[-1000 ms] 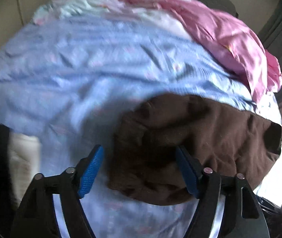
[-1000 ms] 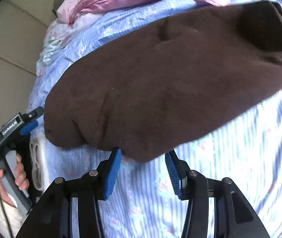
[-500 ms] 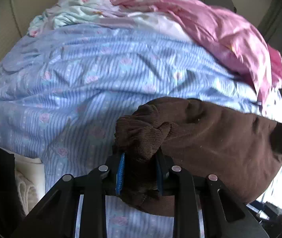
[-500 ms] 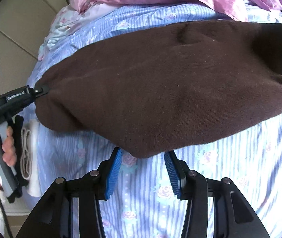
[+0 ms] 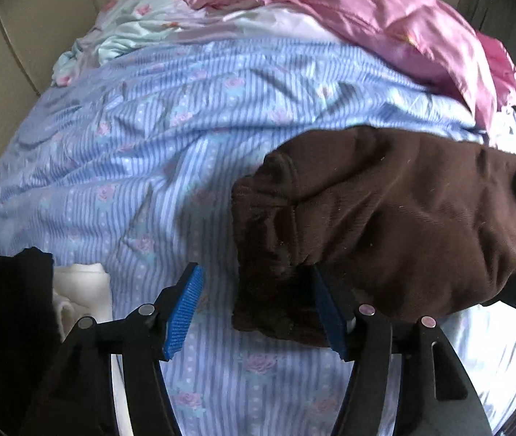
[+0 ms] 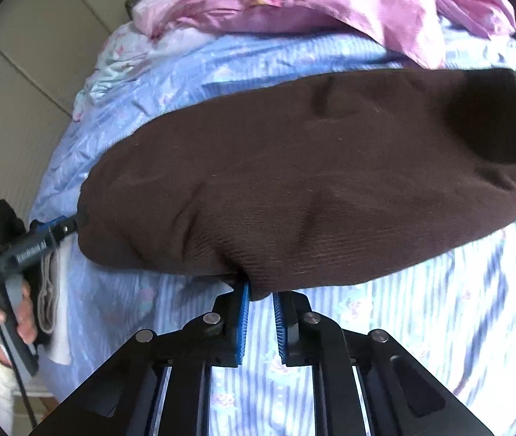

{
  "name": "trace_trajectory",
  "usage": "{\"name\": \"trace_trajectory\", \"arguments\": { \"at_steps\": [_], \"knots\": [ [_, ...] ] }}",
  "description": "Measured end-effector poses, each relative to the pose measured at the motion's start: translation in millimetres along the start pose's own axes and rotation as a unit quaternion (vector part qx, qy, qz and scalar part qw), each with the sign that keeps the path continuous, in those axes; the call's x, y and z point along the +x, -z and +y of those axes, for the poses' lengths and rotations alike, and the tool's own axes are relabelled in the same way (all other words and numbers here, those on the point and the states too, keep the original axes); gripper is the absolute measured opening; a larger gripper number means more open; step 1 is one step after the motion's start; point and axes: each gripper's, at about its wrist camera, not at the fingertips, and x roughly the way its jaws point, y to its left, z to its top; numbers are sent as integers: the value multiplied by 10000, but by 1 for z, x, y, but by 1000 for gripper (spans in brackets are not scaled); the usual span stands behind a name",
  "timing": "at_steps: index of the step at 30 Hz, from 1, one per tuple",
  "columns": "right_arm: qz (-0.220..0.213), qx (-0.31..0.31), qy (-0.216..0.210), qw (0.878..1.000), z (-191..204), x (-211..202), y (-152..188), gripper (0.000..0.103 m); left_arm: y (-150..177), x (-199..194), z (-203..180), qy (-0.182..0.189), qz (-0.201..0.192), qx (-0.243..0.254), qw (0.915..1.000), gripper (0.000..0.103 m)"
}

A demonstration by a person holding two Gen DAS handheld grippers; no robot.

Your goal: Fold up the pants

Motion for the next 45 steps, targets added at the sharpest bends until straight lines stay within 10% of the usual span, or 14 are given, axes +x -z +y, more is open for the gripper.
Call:
{"name": "trace_trajectory", "arguments": {
  "at_steps": [9, 12, 23, 28, 45],
  "knots": [
    [414, 69, 179, 9990, -8, 14, 9, 16, 1, -18, -12, -644, -145, 91, 9978, 68],
    [423, 163, 277, 9986, -17, 0, 15, 40, 9, -51, -26, -1079, -504, 351, 9923, 67],
    [-992, 395, 918, 9900, -108, -104, 22, 70, 56, -109, -144, 105, -1061, 906, 9902, 67],
    [-1321, 926, 946, 9824, -174, -112, 2, 75, 54, -97, -205, 384, -1001, 1157, 9875, 49],
    [-1790, -165, 784, 9806, -212, -85, -108, 87, 28, -69, -270, 124, -1008, 901, 9907, 44]
  ]
}}
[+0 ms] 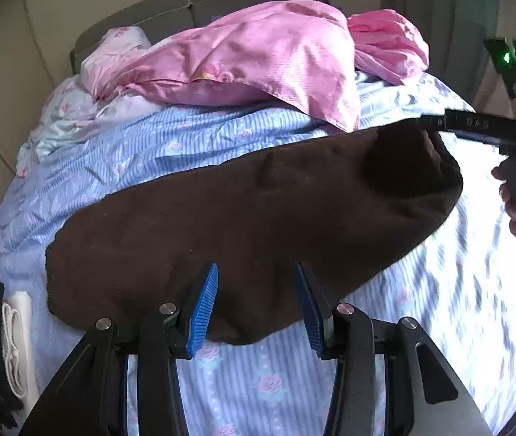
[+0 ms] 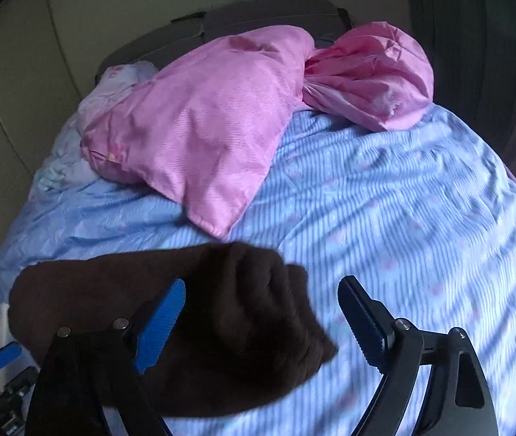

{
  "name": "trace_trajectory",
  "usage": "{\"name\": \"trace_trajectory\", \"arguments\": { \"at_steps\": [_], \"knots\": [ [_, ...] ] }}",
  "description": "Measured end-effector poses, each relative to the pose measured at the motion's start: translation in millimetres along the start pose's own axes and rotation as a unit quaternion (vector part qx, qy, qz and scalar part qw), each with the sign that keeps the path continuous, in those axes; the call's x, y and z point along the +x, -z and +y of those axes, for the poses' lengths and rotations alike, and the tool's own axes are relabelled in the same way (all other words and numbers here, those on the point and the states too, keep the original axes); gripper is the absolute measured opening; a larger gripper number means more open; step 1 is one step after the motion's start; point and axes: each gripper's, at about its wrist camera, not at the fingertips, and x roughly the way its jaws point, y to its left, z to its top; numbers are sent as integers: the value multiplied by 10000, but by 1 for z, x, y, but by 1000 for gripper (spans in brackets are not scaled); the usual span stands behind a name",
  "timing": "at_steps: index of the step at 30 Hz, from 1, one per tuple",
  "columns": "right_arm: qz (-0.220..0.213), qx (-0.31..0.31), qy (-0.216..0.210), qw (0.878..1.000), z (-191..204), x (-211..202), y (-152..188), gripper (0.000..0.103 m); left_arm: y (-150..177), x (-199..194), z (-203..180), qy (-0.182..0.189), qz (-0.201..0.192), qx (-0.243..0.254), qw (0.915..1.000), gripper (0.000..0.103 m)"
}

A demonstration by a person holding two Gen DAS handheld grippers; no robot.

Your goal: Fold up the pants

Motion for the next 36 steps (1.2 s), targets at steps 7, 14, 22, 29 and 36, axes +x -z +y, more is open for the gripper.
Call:
{"name": "trace_trajectory", "arguments": {
  "at_steps": [7, 14, 22, 29, 36],
  "knots": [
    [442, 734, -229, 9961, -48, 41, 9, 87, -22, 19, -15, 83, -47, -71, 9999, 44],
    [830, 937, -312, 9916, -70, 71, 19, 86, -37, 49, -21, 196, 124, -51, 9997, 43],
    [1172, 1311, -853, 9807, -75, 83, 44, 73, -43, 66, -4, 236, 243, -380, 9987, 43],
    [1302, 1295, -861, 9792, -71, 88, 45, 64, -42, 77, -3, 250, 335, -417, 9983, 43],
    [1392, 1518, -972, 9737, -66, 90, 44, 45, -34, 103, -9, 250, 633, -303, 9972, 41]
  ]
}}
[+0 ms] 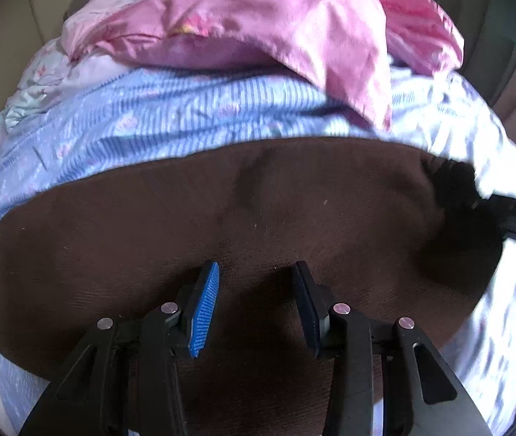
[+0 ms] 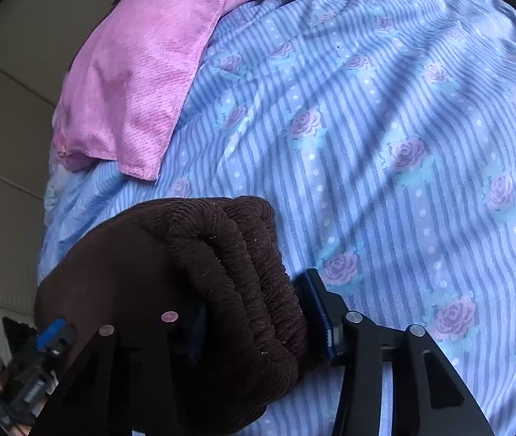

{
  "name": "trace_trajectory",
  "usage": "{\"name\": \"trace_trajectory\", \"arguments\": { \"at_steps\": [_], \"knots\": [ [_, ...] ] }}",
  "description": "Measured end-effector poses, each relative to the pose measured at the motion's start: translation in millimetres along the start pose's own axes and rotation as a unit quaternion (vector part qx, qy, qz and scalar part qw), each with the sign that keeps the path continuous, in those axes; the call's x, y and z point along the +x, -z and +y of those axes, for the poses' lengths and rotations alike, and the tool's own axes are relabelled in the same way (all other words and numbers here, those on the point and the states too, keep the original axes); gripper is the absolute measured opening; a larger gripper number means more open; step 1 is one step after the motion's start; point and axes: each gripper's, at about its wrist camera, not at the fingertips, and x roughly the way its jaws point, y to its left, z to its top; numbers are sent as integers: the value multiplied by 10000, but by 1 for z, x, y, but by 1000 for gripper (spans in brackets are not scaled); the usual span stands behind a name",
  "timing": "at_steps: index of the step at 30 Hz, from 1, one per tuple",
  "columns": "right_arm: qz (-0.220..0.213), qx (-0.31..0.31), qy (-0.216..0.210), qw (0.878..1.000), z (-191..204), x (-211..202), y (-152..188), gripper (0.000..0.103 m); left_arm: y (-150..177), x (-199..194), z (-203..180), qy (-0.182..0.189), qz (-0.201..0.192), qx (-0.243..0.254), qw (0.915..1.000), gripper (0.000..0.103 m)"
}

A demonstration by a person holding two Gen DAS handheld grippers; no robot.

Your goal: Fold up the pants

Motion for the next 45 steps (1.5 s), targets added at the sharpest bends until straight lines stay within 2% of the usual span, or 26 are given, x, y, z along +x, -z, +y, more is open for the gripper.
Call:
{"name": "trace_trajectory", "arguments": {
  "at_steps": [4, 8, 10, 11, 12, 14, 17, 20, 24, 27, 34, 41, 45],
  "knots": [
    [-44, -7, 162, 9999, 10, -10, -7, 39, 3, 5, 0, -7, 16, 88, 10000, 41],
    [-207, -93, 291, 9993, 28, -27, -11, 36, -1, 15, 10, 276, 299, -102, 9991, 41],
    [-346, -163, 342, 9987, 43, -42, -13, 35, -9, 11, 22, 471, 493, -352, 9971, 32],
    [-404, -226, 434, 9980, 52, -50, -13, 35, -13, 5, 28, 544, 537, -505, 9958, 25],
    [-462, -299, 560, 9969, 59, -59, -12, 35, -17, -9, 41, 705, 465, -809, 9931, 24],
    [-575, -424, 719, 9948, 80, -73, -10, 35, -21, -34, 59, 771, 221, -1120, 9905, 24],
    [-660, -626, 937, 9914, 110, -92, -5, 35, -23, -74, 86, 444, -18, -1153, 9923, 24],
    [-749, -852, 1113, 9873, 146, -107, 2, 33, -16, -114, 111, 110, -190, -930, 9954, 24],
    [-833, -1139, 1214, 9825, 202, -117, 15, 32, -3, -150, 135, -117, -334, -613, 9975, 24],
    [-798, -1295, 1195, 9811, 246, -116, 28, 30, 2, -163, 156, -84, -303, -620, 9976, 24],
    [-602, -1366, 1085, 9828, 325, -103, 64, 28, 30, -184, 222, 492, 37, -1082, 9929, 24],
    [-556, -1178, 881, 9876, 385, -84, 85, 28, 52, -197, 270, 469, 117, -952, 9943, 24],
    [-440, -1372, 946, 9850, 424, -62, 101, 28, 56, -197, 292, 546, 149, -1071, 9926, 24]
  ]
}}
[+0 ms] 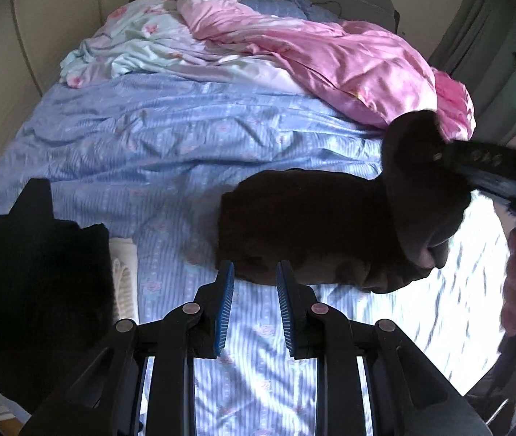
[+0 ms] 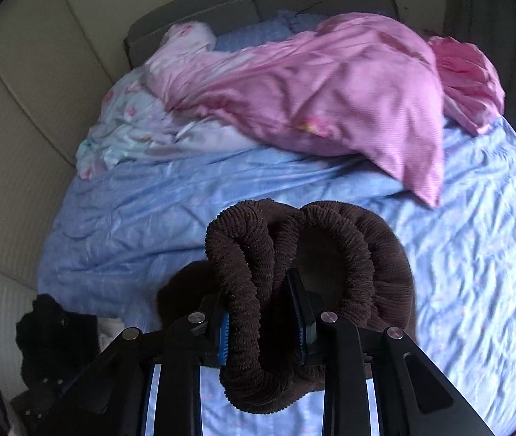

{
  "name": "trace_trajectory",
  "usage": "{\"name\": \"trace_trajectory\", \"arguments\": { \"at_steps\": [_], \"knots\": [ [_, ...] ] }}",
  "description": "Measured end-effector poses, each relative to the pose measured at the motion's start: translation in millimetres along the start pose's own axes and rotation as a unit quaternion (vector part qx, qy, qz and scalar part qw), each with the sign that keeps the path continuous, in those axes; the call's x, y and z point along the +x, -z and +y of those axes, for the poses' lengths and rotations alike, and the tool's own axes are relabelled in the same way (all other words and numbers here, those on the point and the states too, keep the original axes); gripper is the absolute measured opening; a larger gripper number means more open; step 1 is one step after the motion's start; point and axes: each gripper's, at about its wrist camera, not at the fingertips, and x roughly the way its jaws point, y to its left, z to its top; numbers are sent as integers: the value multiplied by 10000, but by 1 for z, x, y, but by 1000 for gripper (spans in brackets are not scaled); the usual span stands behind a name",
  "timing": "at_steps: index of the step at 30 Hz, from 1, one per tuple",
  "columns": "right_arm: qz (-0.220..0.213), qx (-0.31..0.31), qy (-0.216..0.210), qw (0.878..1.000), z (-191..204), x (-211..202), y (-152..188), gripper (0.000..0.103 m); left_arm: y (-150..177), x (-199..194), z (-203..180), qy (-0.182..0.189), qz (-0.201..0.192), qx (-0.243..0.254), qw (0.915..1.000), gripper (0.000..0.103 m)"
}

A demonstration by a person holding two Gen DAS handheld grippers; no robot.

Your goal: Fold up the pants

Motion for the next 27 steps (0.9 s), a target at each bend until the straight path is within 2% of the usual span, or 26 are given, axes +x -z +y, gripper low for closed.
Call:
{"name": "trace_trajectory", "arguments": {
  "at_steps": [6, 14, 17, 20, 23, 27],
  "knots": [
    [501, -560, 177, 9970, 63, 46, 18, 28, 10, -3, 22, 146, 94, -79, 9998, 24],
    [991, -1027, 457, 9887, 106, 93, 34, 29, 22, -3, 49, 74, 181, -304, 9993, 24],
    [1061, -1104, 425, 9873, 117, 100, 37, 43, 22, -6, 56, -5, 131, -384, 9992, 28],
    [1063, -1071, 72, 9885, 121, 98, 41, 67, 20, -12, 60, -41, 24, -465, 9989, 33],
    [1042, -841, -296, 9906, 117, 87, 43, 68, 18, -21, 61, -139, -108, -494, 9986, 35],
    [880, -526, -871, 9909, 104, 53, 42, 74, 18, -36, 58, -194, -354, -499, 9979, 42]
  ]
}}
